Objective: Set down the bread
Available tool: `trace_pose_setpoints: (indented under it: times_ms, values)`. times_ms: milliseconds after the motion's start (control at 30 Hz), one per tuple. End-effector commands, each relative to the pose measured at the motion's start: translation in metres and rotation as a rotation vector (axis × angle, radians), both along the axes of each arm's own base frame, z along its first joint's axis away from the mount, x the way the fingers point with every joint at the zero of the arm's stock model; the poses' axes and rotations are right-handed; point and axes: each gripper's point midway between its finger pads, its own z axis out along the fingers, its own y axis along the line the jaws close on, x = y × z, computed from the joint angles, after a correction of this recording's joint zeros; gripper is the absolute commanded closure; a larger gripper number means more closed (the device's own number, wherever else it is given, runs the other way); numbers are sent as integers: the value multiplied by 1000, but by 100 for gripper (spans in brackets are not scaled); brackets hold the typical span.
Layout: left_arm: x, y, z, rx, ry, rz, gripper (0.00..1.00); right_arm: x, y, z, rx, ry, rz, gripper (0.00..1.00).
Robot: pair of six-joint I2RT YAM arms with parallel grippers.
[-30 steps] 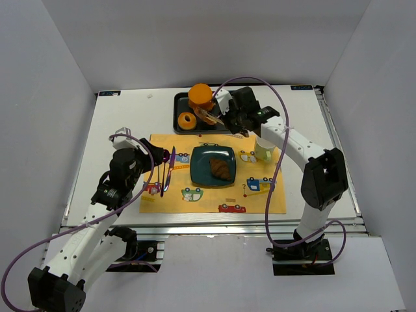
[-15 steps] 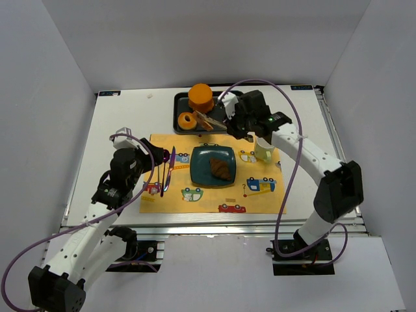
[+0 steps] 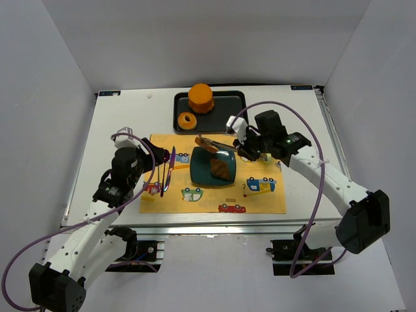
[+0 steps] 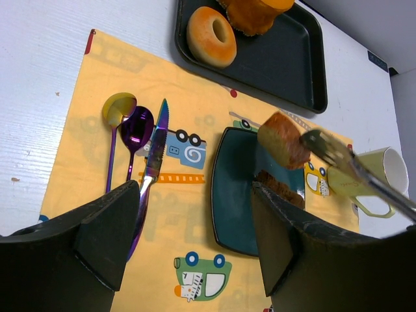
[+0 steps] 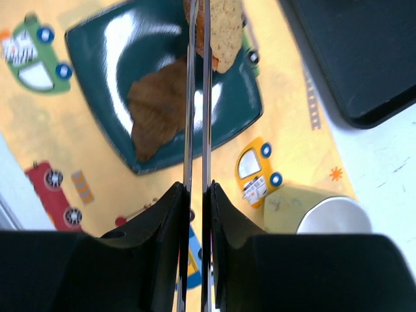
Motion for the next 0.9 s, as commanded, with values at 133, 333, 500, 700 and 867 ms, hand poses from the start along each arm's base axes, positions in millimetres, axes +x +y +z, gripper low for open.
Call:
trace_pose_setpoints:
  times_ms: [133, 333, 500, 700, 867]
  values:
    - [3, -1, 20, -19, -44, -3, 22, -25, -6, -4, -36, -33, 152, 92]
    - [1, 0, 22, -19, -49, 1, 22, -35, -6, -11, -50, 7, 205, 71]
    - [0, 1, 22, -20, -49, 3, 22, -41, -4, -9, -30, 23, 221, 64]
    - [0, 1, 21, -19, -47, 5, 22, -48, 0, -3, -1, 43, 239, 62]
    - [1, 1, 23, -22, -53, 3, 22, -42, 3, 10, 37, 28, 210, 74]
